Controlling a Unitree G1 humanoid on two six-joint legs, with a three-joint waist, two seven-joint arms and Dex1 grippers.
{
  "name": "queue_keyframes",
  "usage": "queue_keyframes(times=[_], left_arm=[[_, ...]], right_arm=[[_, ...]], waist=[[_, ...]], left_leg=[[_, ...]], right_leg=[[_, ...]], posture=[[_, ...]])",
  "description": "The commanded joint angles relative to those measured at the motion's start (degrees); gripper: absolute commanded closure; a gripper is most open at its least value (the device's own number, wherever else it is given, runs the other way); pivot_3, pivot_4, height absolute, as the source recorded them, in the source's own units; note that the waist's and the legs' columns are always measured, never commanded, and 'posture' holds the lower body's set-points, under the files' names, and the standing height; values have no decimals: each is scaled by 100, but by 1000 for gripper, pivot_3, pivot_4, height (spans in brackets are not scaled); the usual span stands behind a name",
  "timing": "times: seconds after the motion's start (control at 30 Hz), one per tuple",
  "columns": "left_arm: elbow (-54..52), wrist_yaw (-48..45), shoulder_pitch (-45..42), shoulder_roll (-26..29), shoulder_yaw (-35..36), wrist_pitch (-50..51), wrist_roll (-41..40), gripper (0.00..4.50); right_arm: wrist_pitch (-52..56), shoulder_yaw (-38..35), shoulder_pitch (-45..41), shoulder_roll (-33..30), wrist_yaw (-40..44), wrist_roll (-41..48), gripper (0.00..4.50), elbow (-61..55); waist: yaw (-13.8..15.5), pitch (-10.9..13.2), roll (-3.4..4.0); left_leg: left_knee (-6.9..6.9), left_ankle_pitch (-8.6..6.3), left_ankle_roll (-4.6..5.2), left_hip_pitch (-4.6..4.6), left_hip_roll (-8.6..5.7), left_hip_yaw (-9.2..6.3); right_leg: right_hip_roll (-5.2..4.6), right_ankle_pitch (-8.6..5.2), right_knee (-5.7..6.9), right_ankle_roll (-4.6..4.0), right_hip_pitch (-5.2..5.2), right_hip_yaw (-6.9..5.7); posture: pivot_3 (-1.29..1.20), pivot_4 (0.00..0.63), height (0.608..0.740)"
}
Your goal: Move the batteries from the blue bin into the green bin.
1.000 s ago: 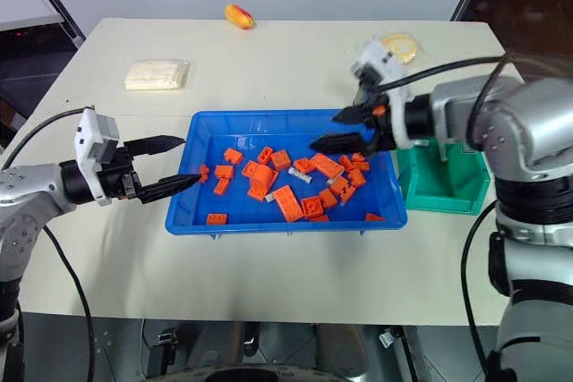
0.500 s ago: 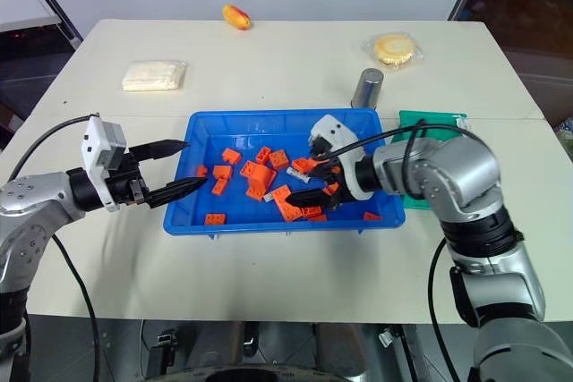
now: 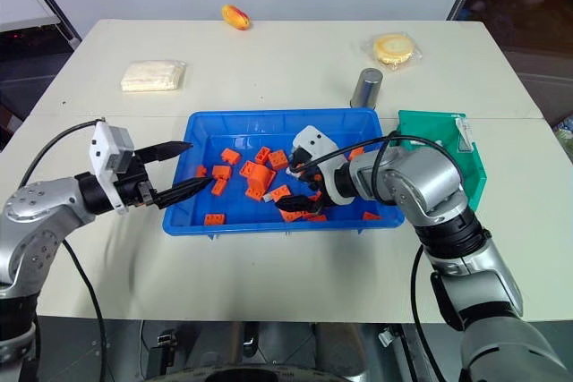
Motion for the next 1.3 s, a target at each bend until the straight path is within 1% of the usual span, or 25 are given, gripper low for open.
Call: queue_keyframes(times=[0.03, 0.13, 0.23, 0.27, 0.4, 0.47, 0.77, 0.97, 1.07, 1.17, 1.2, 1.23, 1.27, 1.3], left_arm=[[-161, 46, -26, -26, 10, -176, 51, 0], [-160, 86, -26, -61, -5, -219, 68, 0], [-159, 109, -21, -82, -3, -243, 86, 0], [-166, 120, -10, -87, 0, -250, 92, 0], [-157, 140, -15, -98, 23, -267, 115, 0], [-147, 151, -17, -96, 42, -277, 124, 0], [-51, 169, -45, -99, 14, -351, 197, 0], [35, 131, -146, -51, 42, -361, 206, 0], [179, 32, -163, 126, 160, -355, 261, 0], [446, -96, -120, 413, 330, -439, 389, 0], [518, -142, -91, 509, 397, -461, 400, 0], [565, -176, -67, 587, 459, -470, 396, 0], [613, -215, -44, 672, 535, -472, 391, 0], [643, -245, -27, 739, 600, -467, 391, 0]], right_arm=[[-1, 69, -91, 69, 26, 16, 73, -119], [-73, 217, -95, 55, 81, -34, 73, -72], [-180, 403, -74, 5, 183, -83, 855, -23], [-208, 445, -66, -9, 218, -94, 1291, -15], [-331, 567, -87, -12, 301, -181, 3446, 101], [-394, 600, -118, -9, 318, -240, 4435, 149], [-379, 339, -408, 71, 437, -163, 4435, 154], [-1207, 477, -942, -52, 551, -679, 4435, 496], [-1213, 404, -1041, 122, 543, -663, 3690, 519], [-948, 215, -1021, 495, 428, -472, 2215, 507], [-872, 166, -990, 631, 380, -437, 1787, 505], [-811, 128, -958, 744, 332, -413, 1191, 500], [-734, 81, -923, 891, 262, -380, 715, 511], [-655, 31, -889, 1022, 198, -341, 715, 521]], waist=[[0, 0, 0], [-1, 0, 0], [-2, 0, 0], [-2, 0, 0], [-2, 0, 0], [-3, -1, -1], [-5, -3, -5], [-6, -3, -5], [-6, -3, -5], [-25, -3, -5], [-29, -3, -5], [-27, -3, -5], [-23, -3, -5], [-21, -3, -5]], left_leg=[[0, 0, 0, 0, 0, -1], [0, 0, 0, 0, 0, -1], [0, 0, 0, 0, 0, -1], [0, 0, 0, 0, 0, -1], [0, 0, 0, 0, 0, -1], [0, 0, 0, 0, 0, -1], [-1, 0, 0, 2, 1, -3], [-2, 0, 0, 2, 1, -3], [-3, 0, 0, 2, 1, -2], [-5, 0, 0, 1, 1, -3], [-6, 0, 0, 1, 3, -3], [-8, 0, 0, 2, 4, -3], [-8, 0, 0, 2, 4, -5], [-9, 0, 0, 1, 5, -5]], right_leg=[[0, 0, 0, 0, 0, 0], [0, 0, 0, 0, 0, 0], [0, 0, 0, 0, 0, -1], [0, 0, 0, 0, 0, -1], [0, 0, 0, 0, 0, -1], [0, 0, 0, 0, 0, -1], [1, 0, 0, 0, 1, -2], [2, 0, 0, 0, 0, -2], [2, 0, 0, 0, -1, -2], [3, 0, 0, -1, -3, -3], [6, 0, 0, -1, -4, -2], [7, 0, 0, -1, -5, -2], [8, -1, 1, -2, -6, -3], [8, -1, 2, -2, -6, -3]], posture=[[0, 150, 740], [0, 150, 740], [0, 150, 740], [0, 150, 740], [0, 150, 740], [0, 150, 740], [0, 150, 740], [0, 150, 740], [0, 150, 740], [0, 150, 740], [0, 150, 740], [0, 150, 740], [0, 150, 740], [0, 150, 740]])
